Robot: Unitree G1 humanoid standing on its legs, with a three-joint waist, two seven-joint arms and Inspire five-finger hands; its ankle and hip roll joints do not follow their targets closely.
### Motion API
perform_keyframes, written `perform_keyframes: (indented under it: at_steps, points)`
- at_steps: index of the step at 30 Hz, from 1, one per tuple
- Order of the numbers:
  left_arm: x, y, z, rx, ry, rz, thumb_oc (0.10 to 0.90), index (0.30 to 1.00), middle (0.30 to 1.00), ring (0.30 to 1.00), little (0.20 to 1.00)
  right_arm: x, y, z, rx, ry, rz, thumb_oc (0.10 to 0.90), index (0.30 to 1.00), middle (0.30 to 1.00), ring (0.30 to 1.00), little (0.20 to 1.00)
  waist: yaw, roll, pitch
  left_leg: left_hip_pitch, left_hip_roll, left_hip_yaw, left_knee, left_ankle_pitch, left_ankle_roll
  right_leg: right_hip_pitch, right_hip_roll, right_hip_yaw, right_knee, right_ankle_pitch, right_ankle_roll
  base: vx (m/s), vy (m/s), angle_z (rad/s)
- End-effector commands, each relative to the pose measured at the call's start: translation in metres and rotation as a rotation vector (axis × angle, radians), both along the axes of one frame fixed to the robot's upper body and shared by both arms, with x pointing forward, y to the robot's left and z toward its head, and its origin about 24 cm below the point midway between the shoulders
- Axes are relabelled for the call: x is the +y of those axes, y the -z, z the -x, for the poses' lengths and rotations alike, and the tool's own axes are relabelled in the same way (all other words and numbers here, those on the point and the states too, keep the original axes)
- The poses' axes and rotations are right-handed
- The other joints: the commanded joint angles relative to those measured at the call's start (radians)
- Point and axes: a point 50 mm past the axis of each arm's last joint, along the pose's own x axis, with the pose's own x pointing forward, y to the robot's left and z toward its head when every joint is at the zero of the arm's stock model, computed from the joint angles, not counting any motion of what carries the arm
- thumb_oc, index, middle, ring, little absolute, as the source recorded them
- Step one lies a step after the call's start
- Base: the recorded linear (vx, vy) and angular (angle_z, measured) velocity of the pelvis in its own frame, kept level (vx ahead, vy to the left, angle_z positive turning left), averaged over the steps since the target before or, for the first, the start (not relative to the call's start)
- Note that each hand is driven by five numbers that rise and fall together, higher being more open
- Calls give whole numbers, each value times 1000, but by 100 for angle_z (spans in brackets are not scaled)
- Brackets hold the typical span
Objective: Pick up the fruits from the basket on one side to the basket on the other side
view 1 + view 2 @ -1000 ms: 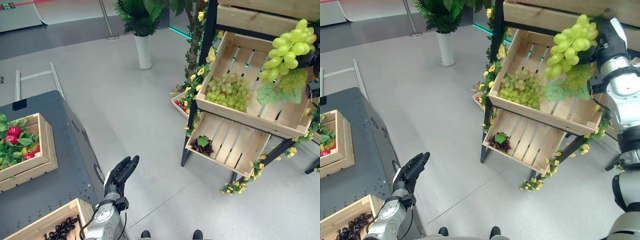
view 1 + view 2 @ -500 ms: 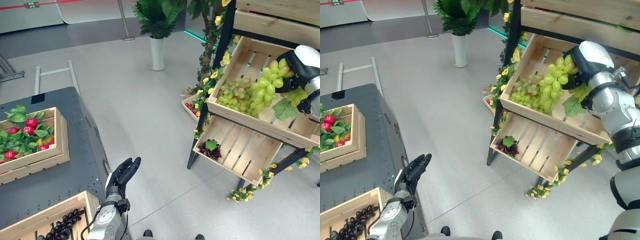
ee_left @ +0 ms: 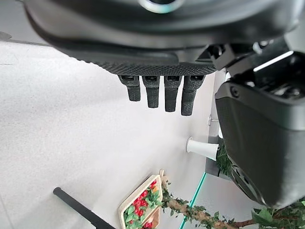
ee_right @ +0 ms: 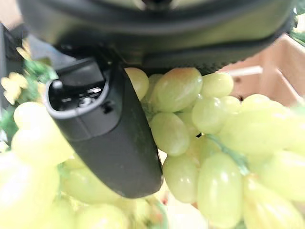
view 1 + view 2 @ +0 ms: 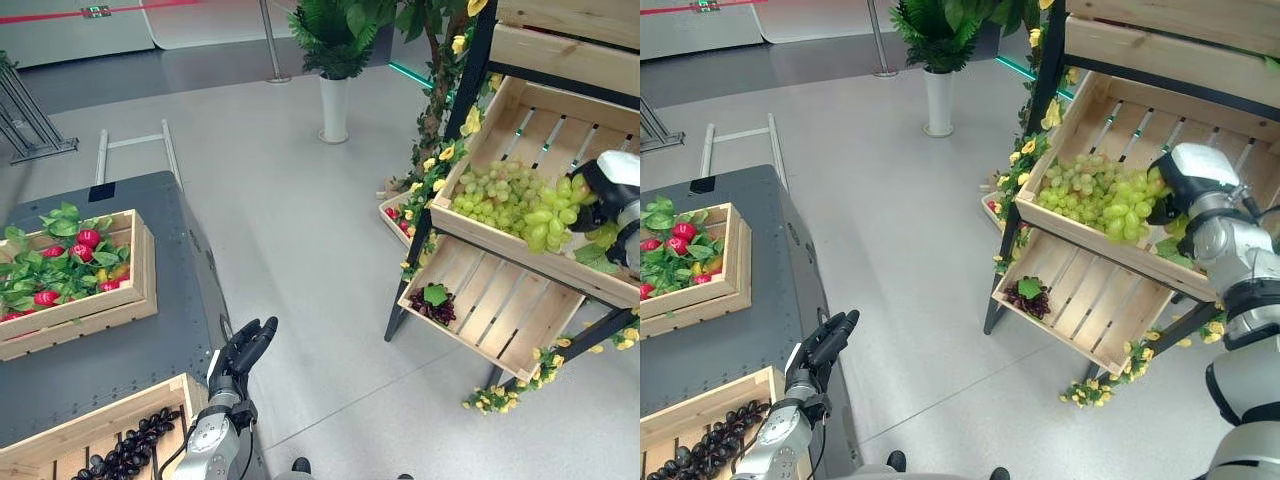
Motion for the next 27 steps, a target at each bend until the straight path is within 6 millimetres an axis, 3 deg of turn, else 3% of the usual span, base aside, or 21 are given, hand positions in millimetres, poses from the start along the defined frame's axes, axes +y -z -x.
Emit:
perform_keyframes:
  at_steps: [1,2,3,16,27]
  points:
    - [-4,-39,-32,-235,67,-49,800,900,900,900,900,-24,-56,5,-135,192,-66,491,436,436,436,436,21,-63,-42,31,-33,-27,11,-144,7,64,-19,-19,8,-115,-10,0,0,0]
    - [-4,-39,-32,-234,68,-50,800,900,900,900,900,-26,-55,6,-126,203,-74,540,509,509,509,509,21,-63,-42,31,-32,-27,11,-144,7,64,-19,-19,8,-116,-10,0,0,0]
    - [-5,-39,-33,-233,69,-50,800,900,900,900,900,-29,-54,8,-113,229,-91,800,900,900,900,900,20,-64,-43,32,-31,-24,11,-145,6,65,-19,-19,8,-116,-10,0,0,0]
    - [-11,-43,-39,-244,100,-42,800,900,900,900,900,-26,-68,5,-158,224,-164,800,900,900,900,900,15,-70,-46,39,-32,-12,11,-150,8,63,-20,-5,8,-113,-10,0,0,0]
    - [-8,-40,-38,-236,116,-38,800,900,900,900,900,-10,-76,-4,-211,123,-181,800,900,900,900,900,-2,-77,-44,56,-31,15,11,-162,14,59,-19,25,8,-105,-6,10,5,-4]
